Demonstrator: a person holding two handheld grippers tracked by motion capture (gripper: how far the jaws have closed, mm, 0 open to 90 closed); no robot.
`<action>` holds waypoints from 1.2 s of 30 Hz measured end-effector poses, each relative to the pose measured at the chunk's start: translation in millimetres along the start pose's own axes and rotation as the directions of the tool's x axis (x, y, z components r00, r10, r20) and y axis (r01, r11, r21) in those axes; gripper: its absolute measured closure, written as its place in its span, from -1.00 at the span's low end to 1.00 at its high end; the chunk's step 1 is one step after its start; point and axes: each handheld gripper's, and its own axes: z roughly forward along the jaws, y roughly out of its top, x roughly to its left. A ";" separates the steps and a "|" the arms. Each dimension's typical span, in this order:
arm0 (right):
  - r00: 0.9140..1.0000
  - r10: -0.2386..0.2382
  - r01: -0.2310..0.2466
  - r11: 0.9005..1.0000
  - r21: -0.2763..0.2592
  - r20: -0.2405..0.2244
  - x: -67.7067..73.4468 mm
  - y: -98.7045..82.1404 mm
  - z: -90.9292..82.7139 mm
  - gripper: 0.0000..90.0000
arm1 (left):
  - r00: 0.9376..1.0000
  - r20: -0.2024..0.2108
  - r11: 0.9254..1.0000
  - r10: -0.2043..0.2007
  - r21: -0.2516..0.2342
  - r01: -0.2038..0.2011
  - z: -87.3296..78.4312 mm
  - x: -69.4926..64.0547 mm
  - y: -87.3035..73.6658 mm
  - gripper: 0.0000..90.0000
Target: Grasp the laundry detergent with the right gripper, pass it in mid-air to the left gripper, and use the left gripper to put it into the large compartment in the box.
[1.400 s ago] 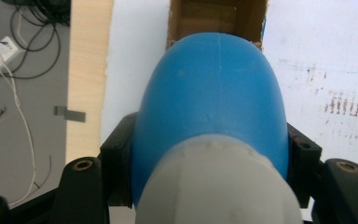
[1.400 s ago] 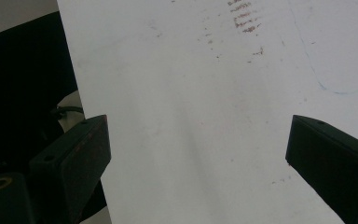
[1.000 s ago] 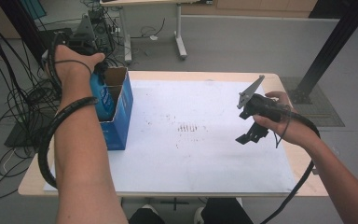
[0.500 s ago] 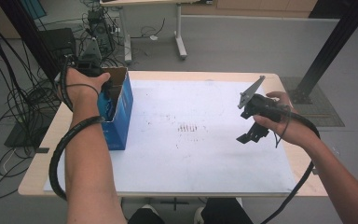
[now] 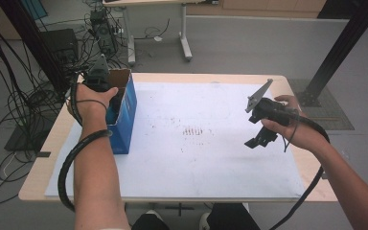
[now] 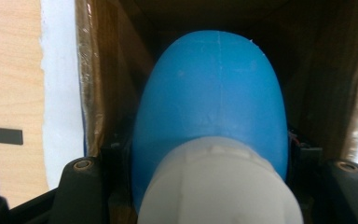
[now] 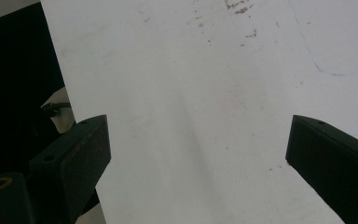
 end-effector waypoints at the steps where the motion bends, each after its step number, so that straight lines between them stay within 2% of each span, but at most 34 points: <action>1: 1.000 -0.002 0.002 1.000 0.000 0.000 -0.2 0.3 0.2 -0.86 | 1.000 0.001 1.000 0.001 0.001 -0.001 0.8 0.2 -0.4 -0.18; 9: 1.000 -0.005 0.005 1.000 -0.001 0.004 0.1 4.1 1.0 -0.86 | 1.000 0.001 1.000 0.001 -0.022 -0.001 2.9 1.3 -3.1 -0.18; 36: 1.000 -0.007 0.006 1.000 0.002 0.029 -1.0 8.6 -7.3 -0.86 | 1.000 -0.009 0.999 -0.003 -0.037 0.002 3.6 -1.9 -5.3 -0.19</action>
